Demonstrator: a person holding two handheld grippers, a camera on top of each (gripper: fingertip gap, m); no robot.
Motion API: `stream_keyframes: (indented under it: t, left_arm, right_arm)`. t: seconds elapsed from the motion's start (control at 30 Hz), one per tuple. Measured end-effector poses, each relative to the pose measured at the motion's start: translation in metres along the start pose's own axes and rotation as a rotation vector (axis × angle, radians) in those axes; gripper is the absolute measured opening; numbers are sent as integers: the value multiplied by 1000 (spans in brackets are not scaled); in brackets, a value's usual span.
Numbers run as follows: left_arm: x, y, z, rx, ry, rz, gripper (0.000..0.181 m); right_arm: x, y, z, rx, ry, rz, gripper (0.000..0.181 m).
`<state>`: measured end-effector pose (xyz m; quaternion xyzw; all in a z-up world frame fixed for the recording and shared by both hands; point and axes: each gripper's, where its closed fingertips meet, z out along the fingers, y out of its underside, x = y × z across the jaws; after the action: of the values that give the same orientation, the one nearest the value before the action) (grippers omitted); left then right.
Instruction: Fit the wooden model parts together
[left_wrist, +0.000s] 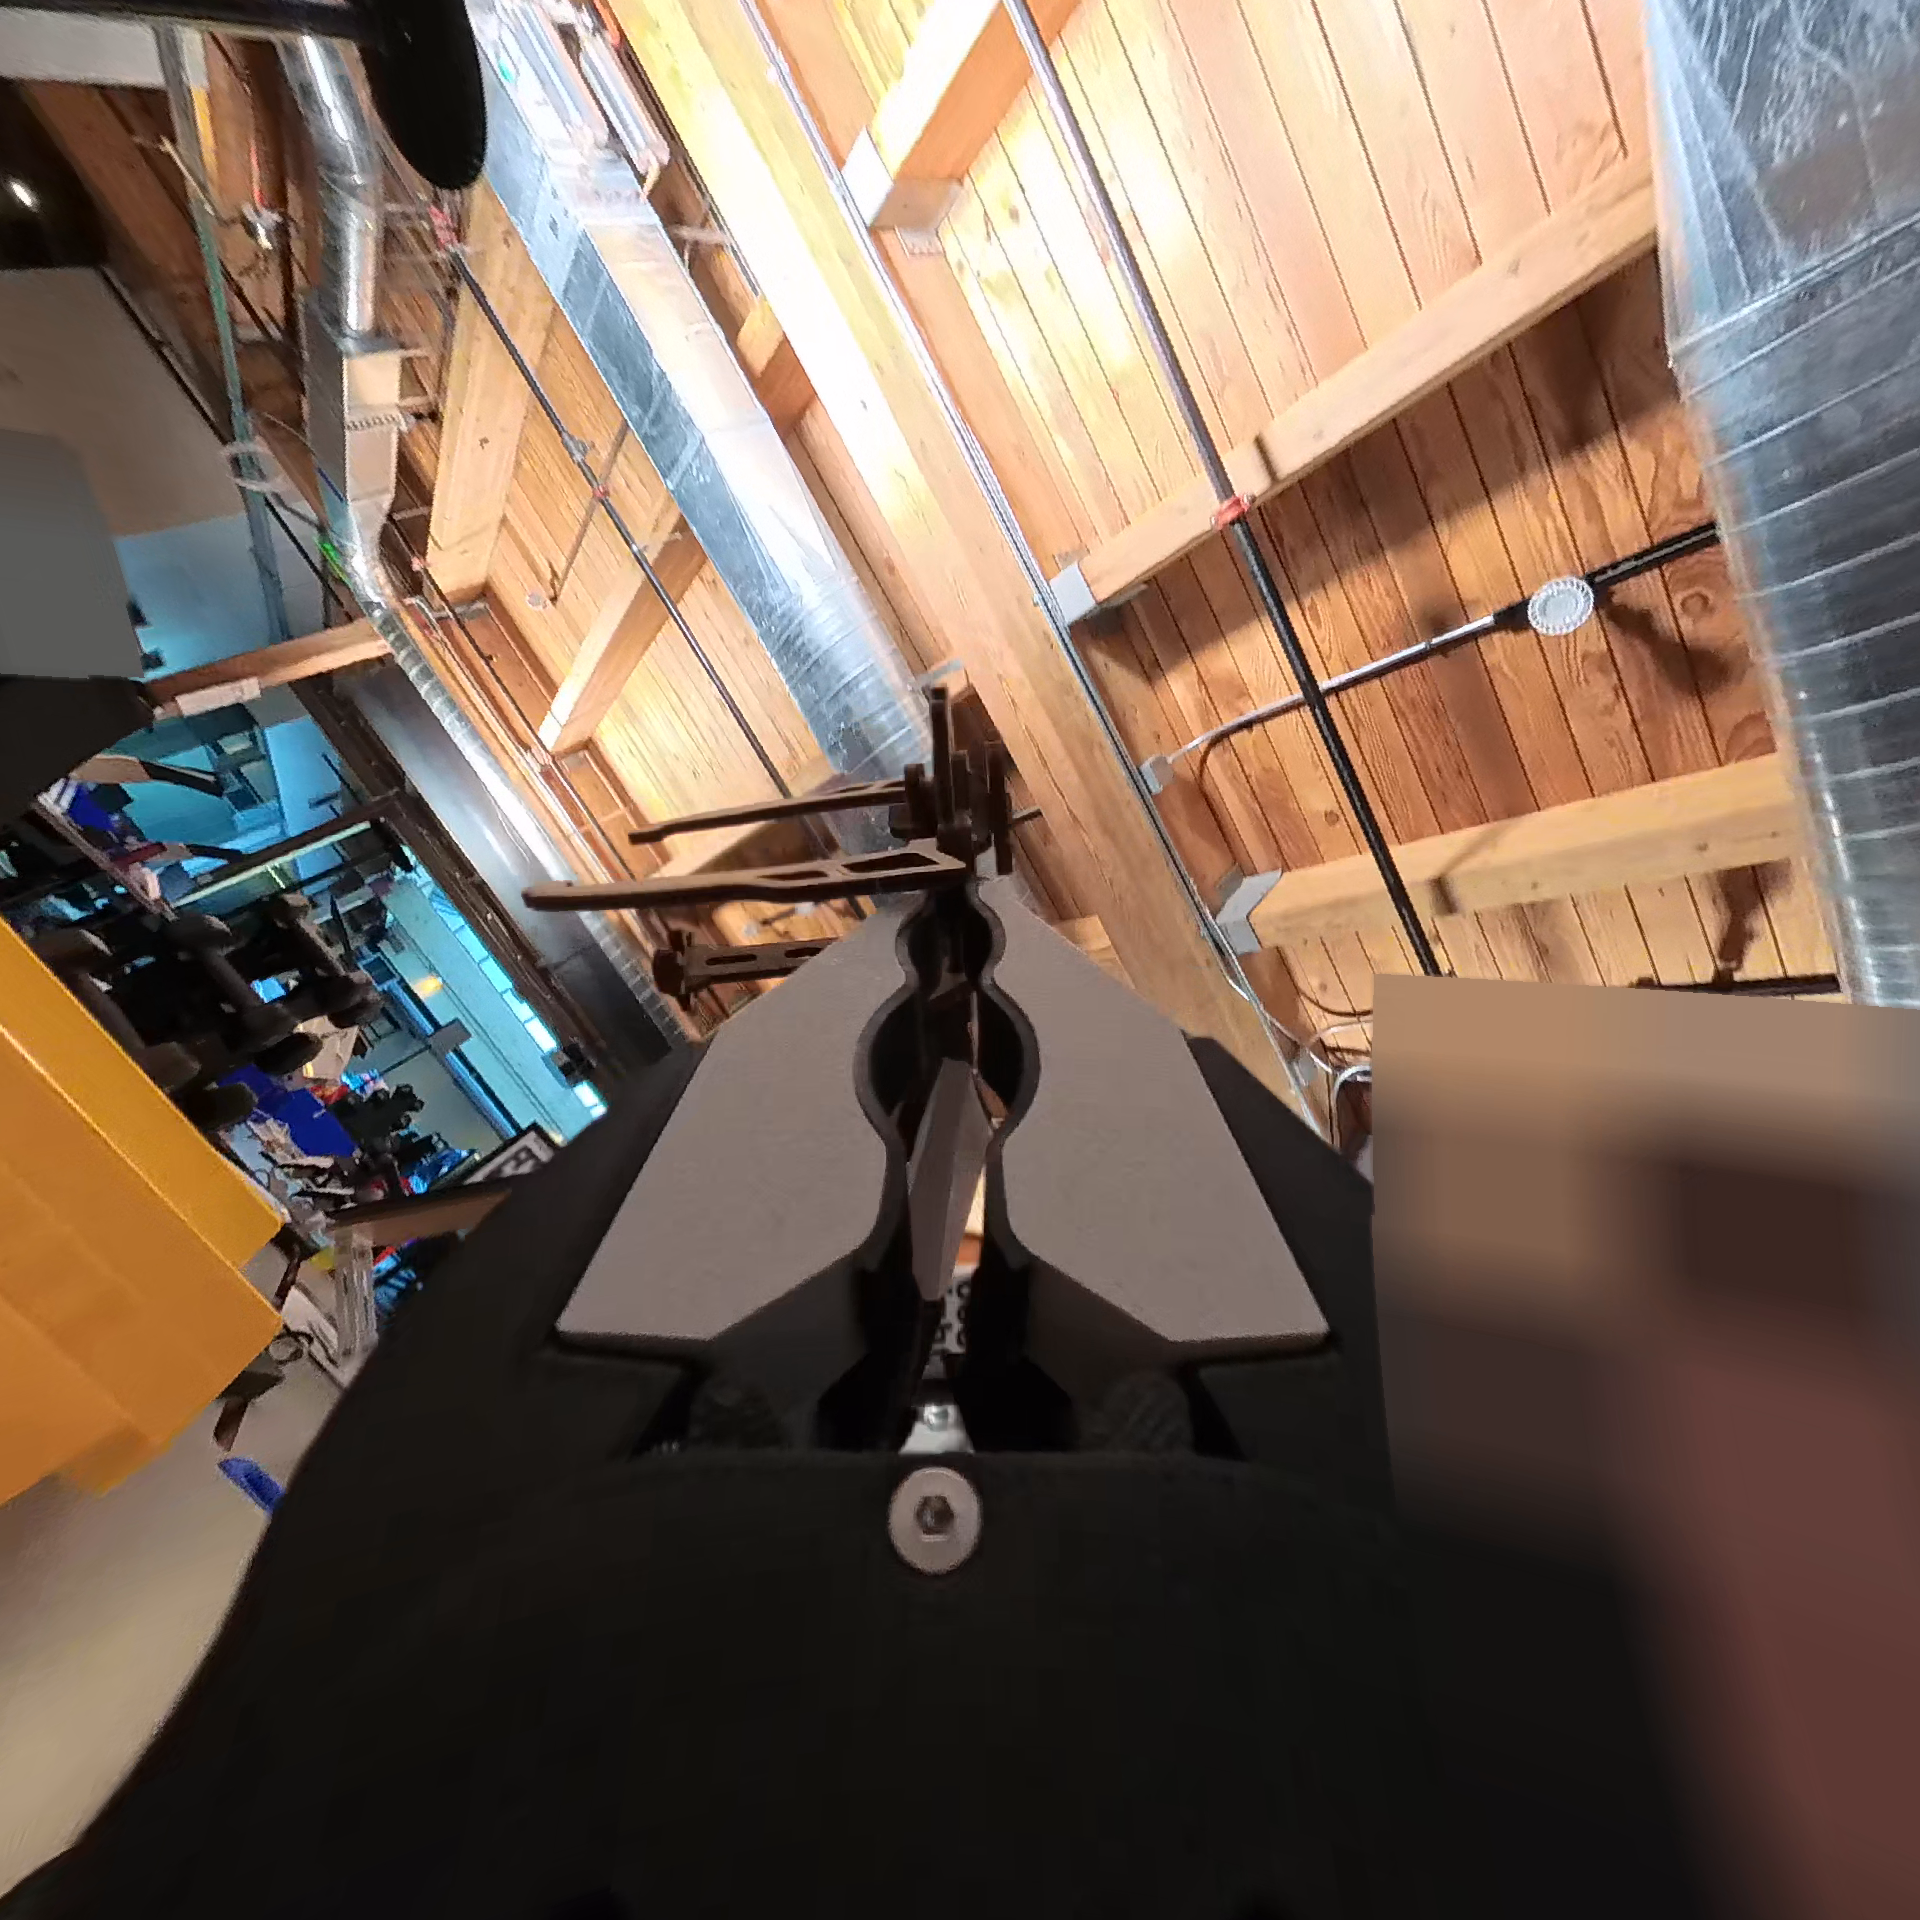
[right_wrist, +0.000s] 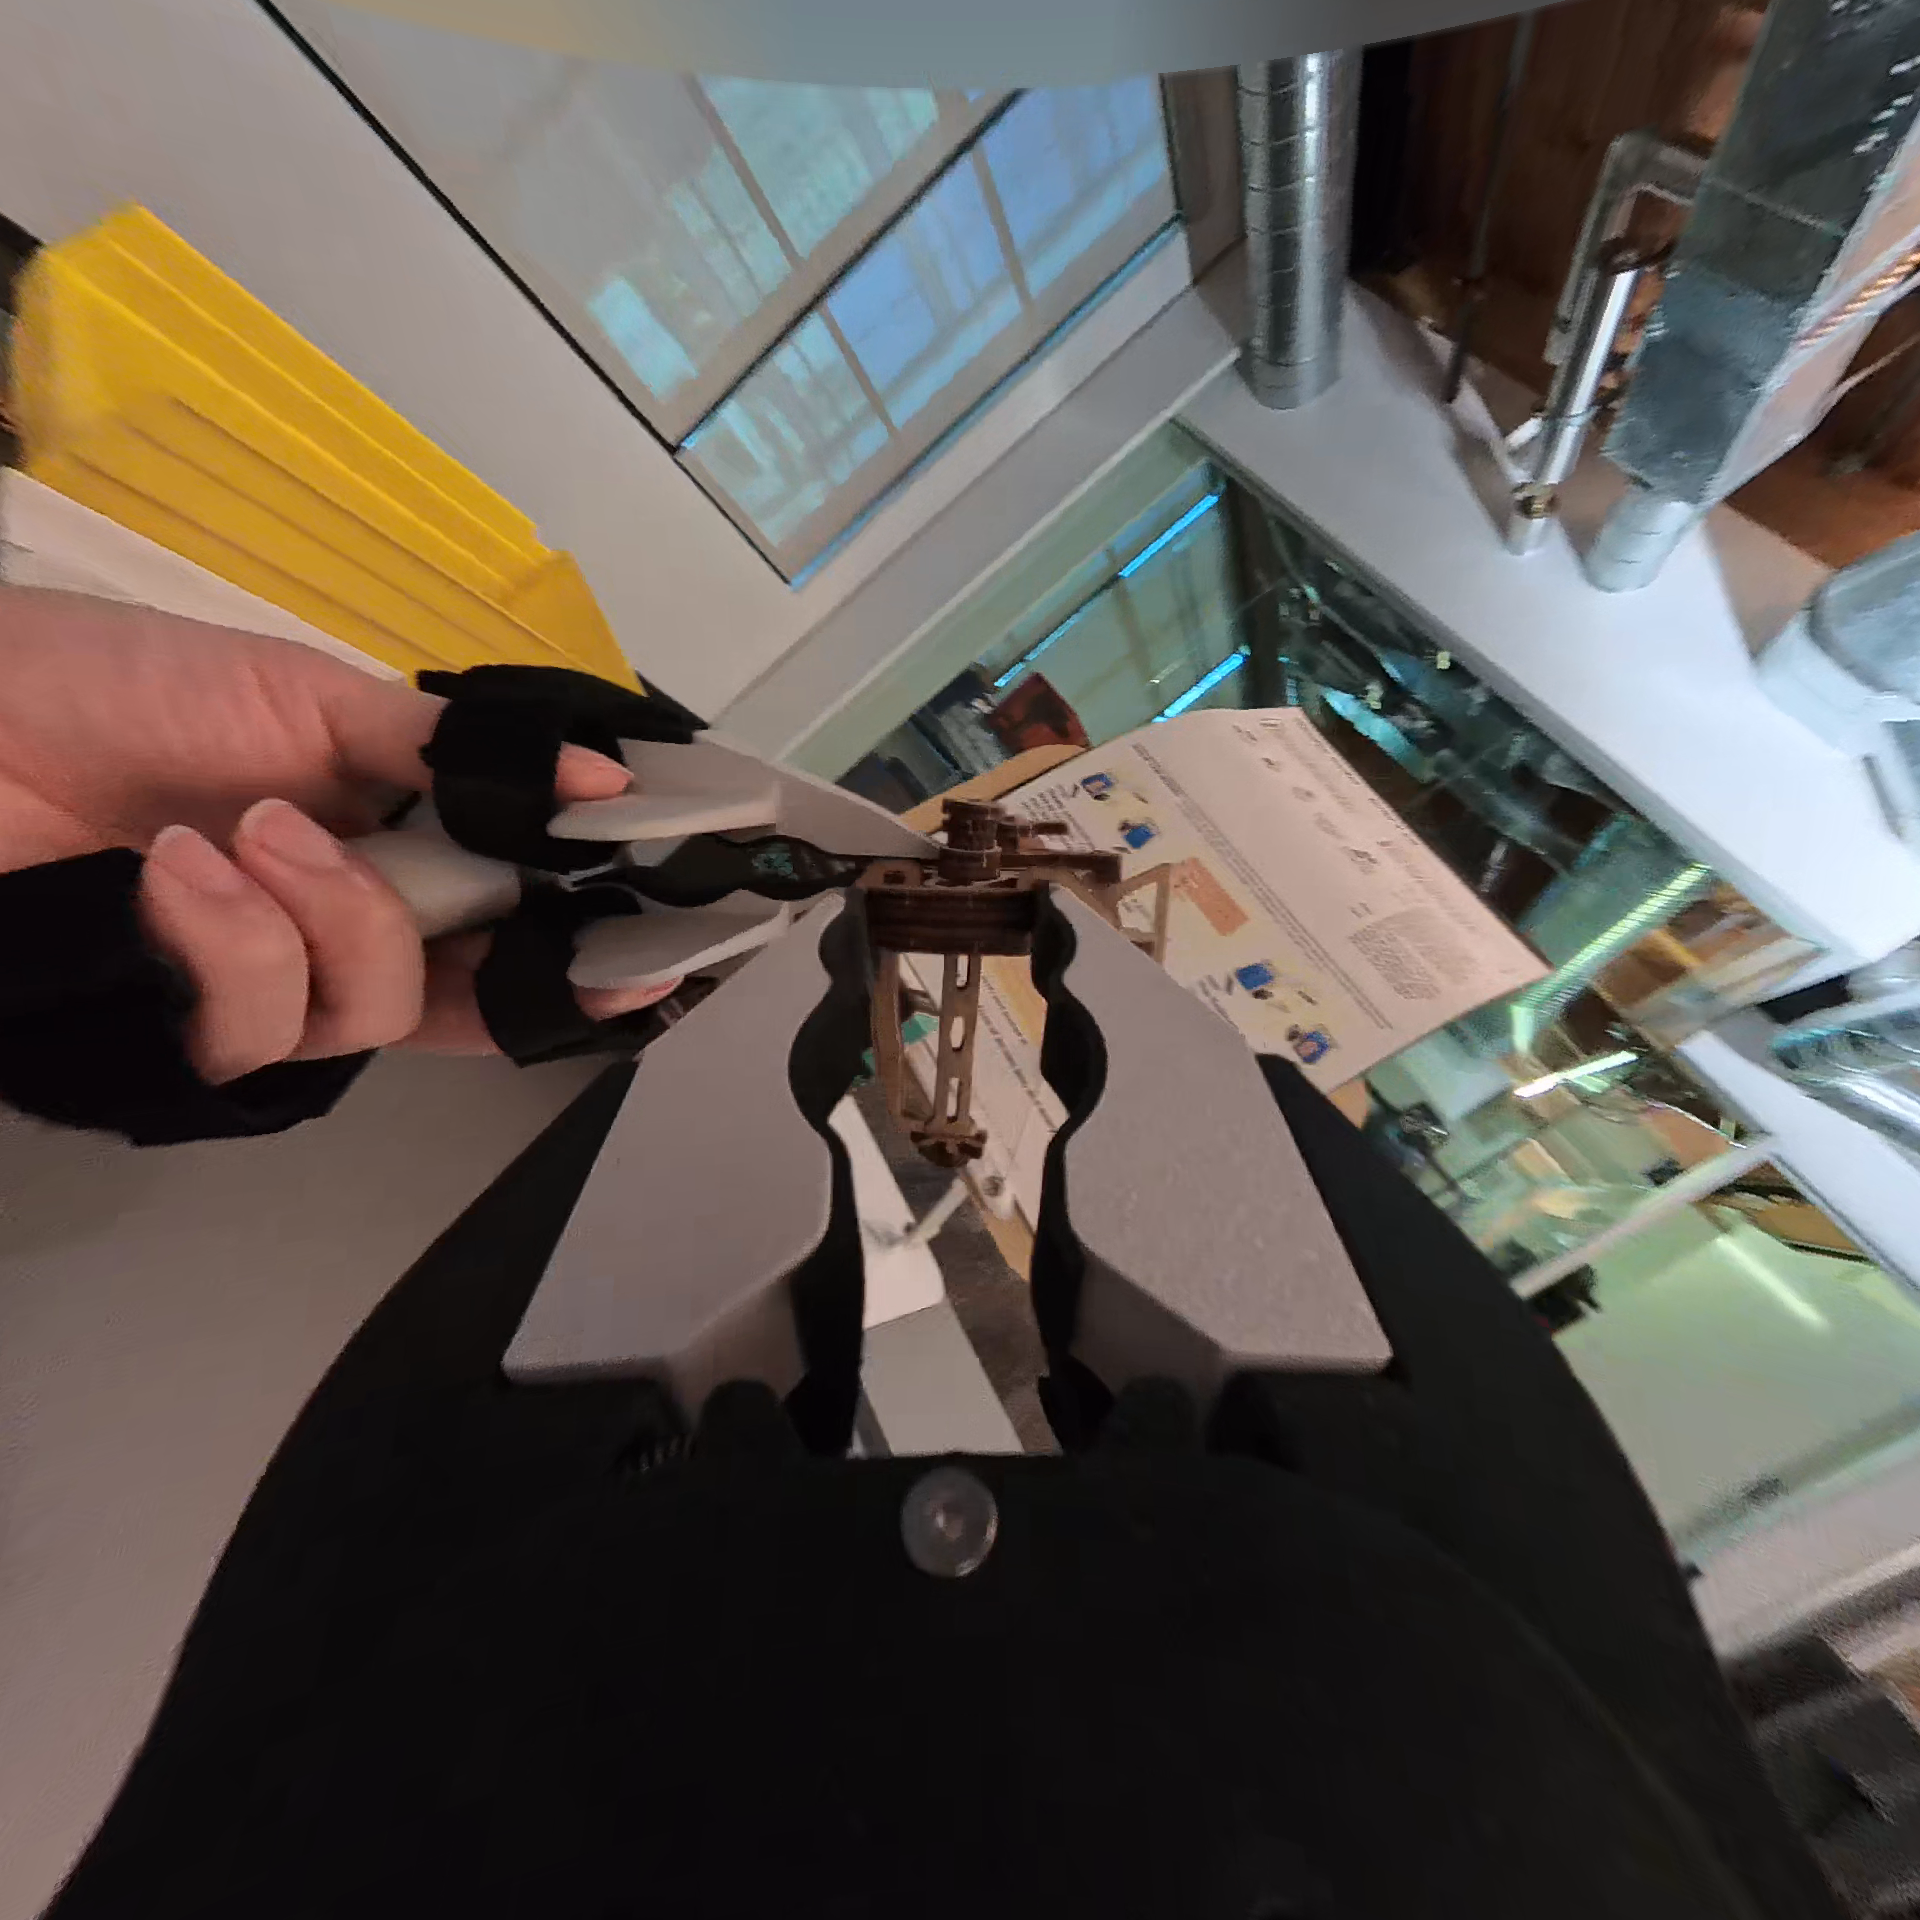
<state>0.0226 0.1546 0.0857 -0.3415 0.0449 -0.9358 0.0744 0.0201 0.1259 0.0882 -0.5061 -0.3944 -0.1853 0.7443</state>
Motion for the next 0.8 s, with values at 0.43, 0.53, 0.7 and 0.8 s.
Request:
stream_keyframes:
  t: [0.43,0.53,0.7,0.8]
  left_arm:
    - [-4,3,0,-29,-31,71,0]
    - [-4,-6,-4,21,-36,67,0]
    - [-2,-10,-6,57,-42,75,0]
    - [2,-12,-6,65,-34,80,0]
  right_arm:
    - [13,-11,-14,56,-33,50,34]
    - [6,-19,-9,92,17,12,37]
    - [2,-11,1,27,142,-92,39]
    - [-4,-6,3,15,156,-133,36]
